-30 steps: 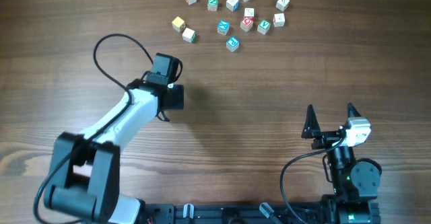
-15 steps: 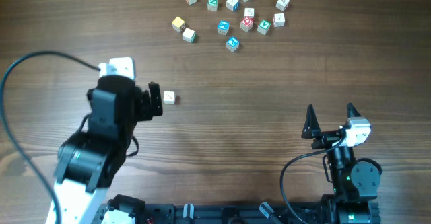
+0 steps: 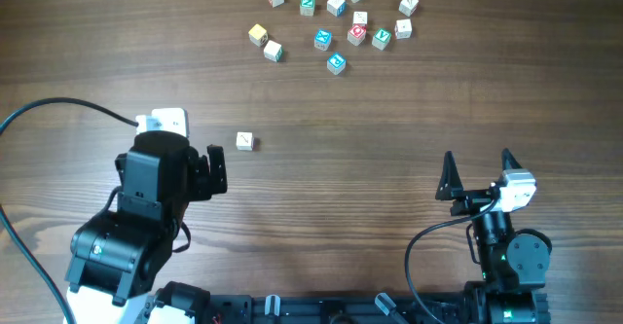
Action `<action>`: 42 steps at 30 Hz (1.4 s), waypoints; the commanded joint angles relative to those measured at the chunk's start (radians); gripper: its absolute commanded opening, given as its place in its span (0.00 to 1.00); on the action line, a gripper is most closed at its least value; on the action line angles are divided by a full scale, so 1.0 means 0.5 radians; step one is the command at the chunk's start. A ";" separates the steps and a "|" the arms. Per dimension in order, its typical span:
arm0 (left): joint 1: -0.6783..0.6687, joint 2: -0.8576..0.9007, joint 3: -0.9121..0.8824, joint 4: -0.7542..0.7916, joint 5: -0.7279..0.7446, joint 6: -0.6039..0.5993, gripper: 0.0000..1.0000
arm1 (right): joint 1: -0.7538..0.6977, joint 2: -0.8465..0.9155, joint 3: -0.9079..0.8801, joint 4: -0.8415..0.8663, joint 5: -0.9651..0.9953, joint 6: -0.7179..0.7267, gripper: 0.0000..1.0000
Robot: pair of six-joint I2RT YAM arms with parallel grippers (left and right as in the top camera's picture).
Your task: Form a tower
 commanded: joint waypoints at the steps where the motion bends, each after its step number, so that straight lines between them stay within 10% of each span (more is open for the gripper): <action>1: 0.007 0.002 0.030 -0.123 -0.027 0.008 1.00 | 0.008 -0.016 -0.002 0.004 -0.008 0.005 1.00; 5: 0.007 0.002 0.030 -0.133 -0.027 0.008 1.00 | 0.008 -0.017 -0.002 0.011 -0.098 0.171 1.00; 11: 0.007 0.002 0.030 -0.133 -0.027 0.009 1.00 | 0.008 -0.012 -0.002 0.053 -0.311 2.349 1.00; 14: 0.007 0.002 0.030 -0.133 -0.027 0.009 1.00 | 0.008 0.008 0.011 0.517 -0.655 1.806 0.99; 25: 0.007 0.002 0.030 -0.133 -0.027 0.008 1.00 | 0.008 1.694 1.416 -0.161 -0.746 0.709 0.99; 36: 0.007 0.002 0.030 -0.133 -0.027 0.008 1.00 | 0.270 3.420 3.391 -1.504 -0.499 0.356 1.00; 42: 0.007 0.002 0.030 -0.133 -0.027 0.009 1.00 | 0.334 3.796 3.543 -1.241 -0.592 0.758 1.00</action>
